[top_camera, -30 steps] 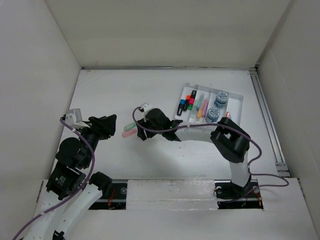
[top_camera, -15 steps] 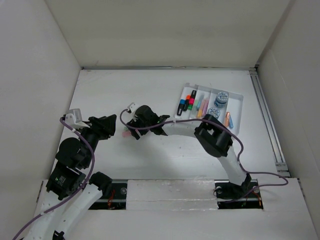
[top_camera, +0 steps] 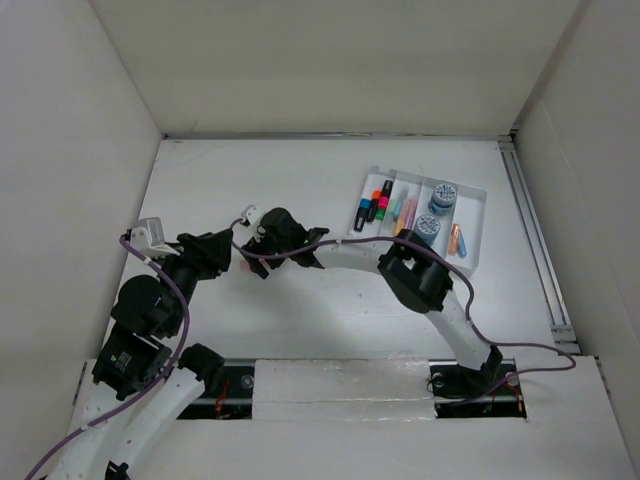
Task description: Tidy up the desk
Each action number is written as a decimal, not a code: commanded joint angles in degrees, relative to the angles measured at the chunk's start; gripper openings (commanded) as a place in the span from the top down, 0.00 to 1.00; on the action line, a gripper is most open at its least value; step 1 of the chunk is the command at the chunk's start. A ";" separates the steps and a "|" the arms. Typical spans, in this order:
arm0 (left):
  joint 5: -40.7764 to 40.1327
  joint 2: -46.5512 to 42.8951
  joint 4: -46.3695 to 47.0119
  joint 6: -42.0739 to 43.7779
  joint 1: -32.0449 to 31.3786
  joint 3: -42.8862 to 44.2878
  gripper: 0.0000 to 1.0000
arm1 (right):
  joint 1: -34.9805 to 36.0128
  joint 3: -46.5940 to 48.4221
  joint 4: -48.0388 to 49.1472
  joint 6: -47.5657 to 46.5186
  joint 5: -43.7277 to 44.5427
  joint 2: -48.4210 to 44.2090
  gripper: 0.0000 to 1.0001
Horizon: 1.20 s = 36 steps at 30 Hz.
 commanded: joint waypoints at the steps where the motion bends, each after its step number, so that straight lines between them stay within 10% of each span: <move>1: 0.61 -0.52 2.33 0.63 -0.12 -0.38 0.53 | 2.09 1.12 -0.71 0.11 -4.10 2.42 0.16; 7: 0.79 -0.52 2.33 0.72 -0.12 -0.56 0.53 | 3.14 2.10 -0.02 0.81 -6.39 3.75 0.26; 13: 0.70 -0.52 2.42 0.72 -0.12 -0.56 0.53 | 3.14 -7.12 8.15 3.71 -6.39 -0.73 0.72; 18: 0.88 -0.52 2.51 0.72 -0.12 -0.47 0.53 | 3.67 -14.94 13.07 6.69 -5.34 -6.96 0.88; 36: 0.96 -0.96 2.42 0.72 -0.12 -0.47 0.53 | -6.57 -55.87 34.71 22.94 4.13 -50.18 0.92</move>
